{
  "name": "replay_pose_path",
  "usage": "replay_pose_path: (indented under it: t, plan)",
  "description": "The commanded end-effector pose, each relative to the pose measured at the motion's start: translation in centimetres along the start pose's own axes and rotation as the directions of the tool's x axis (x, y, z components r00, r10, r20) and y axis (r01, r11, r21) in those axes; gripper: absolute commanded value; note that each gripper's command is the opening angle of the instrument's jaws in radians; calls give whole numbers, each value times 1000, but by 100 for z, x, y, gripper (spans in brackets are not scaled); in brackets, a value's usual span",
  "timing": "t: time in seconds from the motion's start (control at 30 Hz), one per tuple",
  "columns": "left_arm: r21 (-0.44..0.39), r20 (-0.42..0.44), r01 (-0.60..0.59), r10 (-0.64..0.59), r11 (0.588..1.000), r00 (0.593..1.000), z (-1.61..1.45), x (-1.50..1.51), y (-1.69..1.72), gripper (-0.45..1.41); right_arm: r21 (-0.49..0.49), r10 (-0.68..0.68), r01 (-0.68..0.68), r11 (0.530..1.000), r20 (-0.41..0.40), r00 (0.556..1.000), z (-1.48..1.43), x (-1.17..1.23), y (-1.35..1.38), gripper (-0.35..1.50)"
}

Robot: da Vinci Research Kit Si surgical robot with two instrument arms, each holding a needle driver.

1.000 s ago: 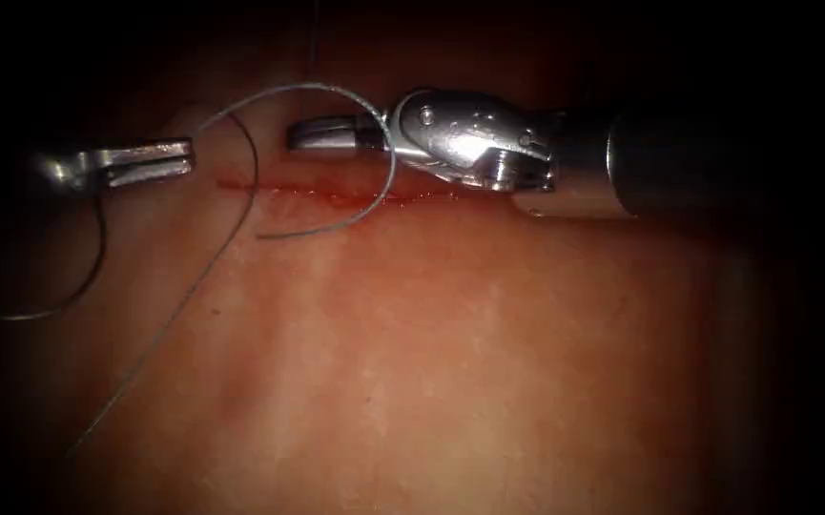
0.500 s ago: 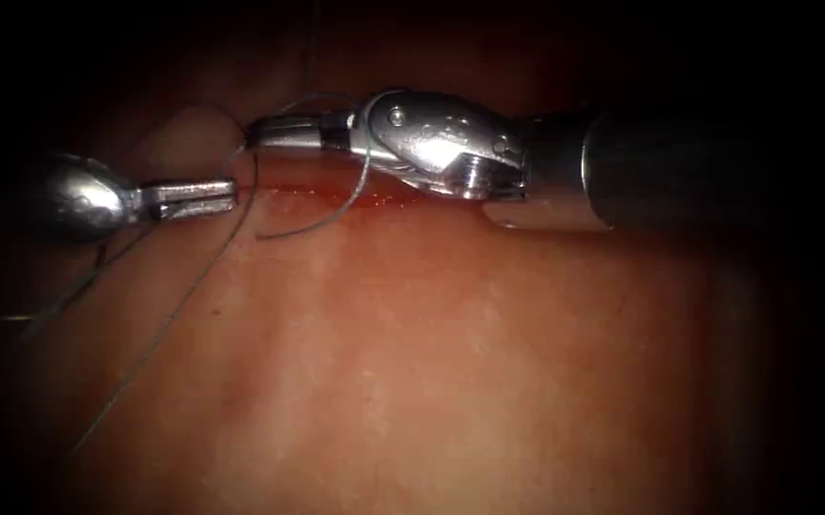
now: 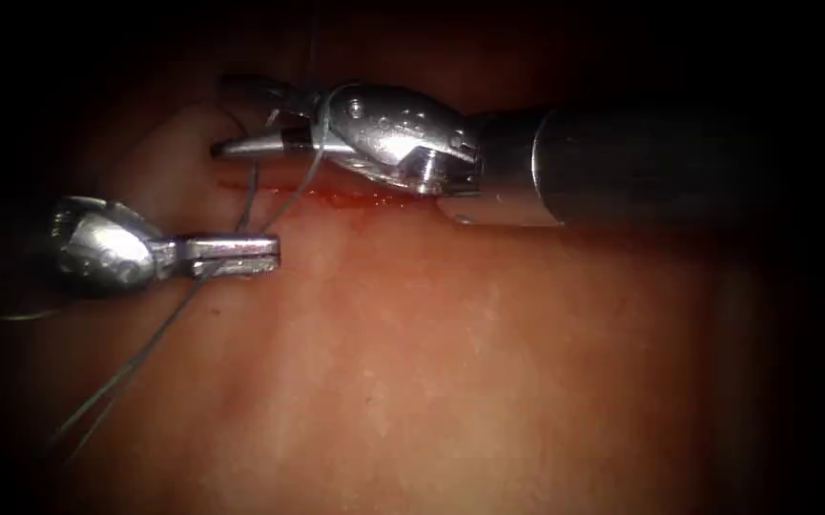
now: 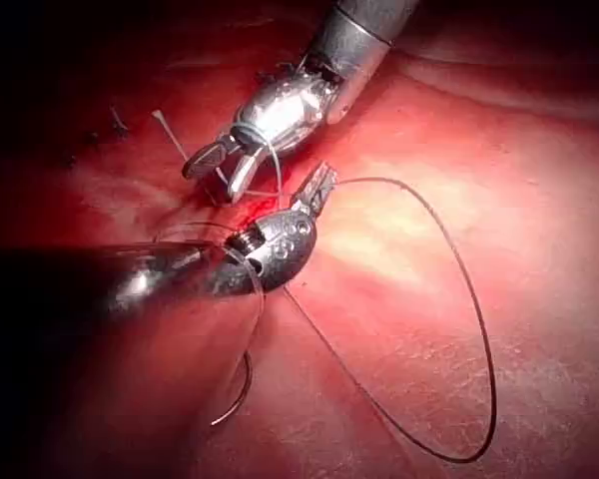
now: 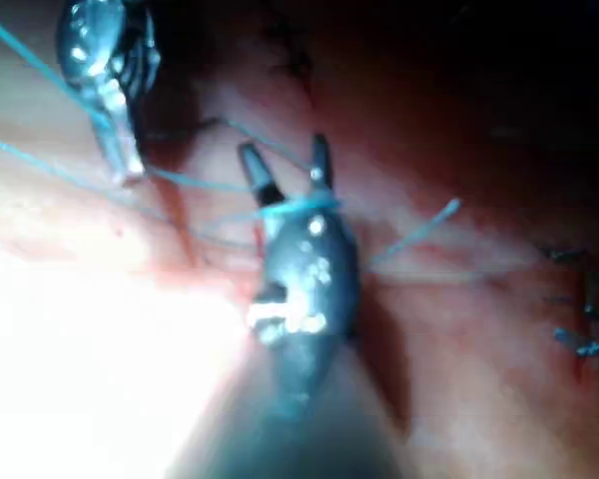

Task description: Wound Closure

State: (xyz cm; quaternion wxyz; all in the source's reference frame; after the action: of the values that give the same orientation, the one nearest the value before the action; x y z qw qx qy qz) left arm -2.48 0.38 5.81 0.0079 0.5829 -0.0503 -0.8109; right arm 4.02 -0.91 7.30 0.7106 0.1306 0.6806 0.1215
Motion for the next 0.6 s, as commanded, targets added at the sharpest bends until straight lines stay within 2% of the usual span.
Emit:
replay_pose_path:
  t: [0.03,0.2,0.4,0.6]
  plan:
    - [-3,-7,-4,4,1000,1000,4,3,-8,-45,3,-7,7,1000,9,1000,10,-5,1,81]
    - [16,-31,3,-3,1000,1000,-10,9,-31,-45,6,-12,12,1000,34,999,15,-7,-7,81]
    - [32,-42,13,-12,999,999,-3,12,-43,-45,27,-17,16,999,38,999,20,-10,-14,84]
    - [34,-58,6,-4,999,998,-3,3,-50,-45,69,-20,17,997,47,999,26,-8,-23,73]
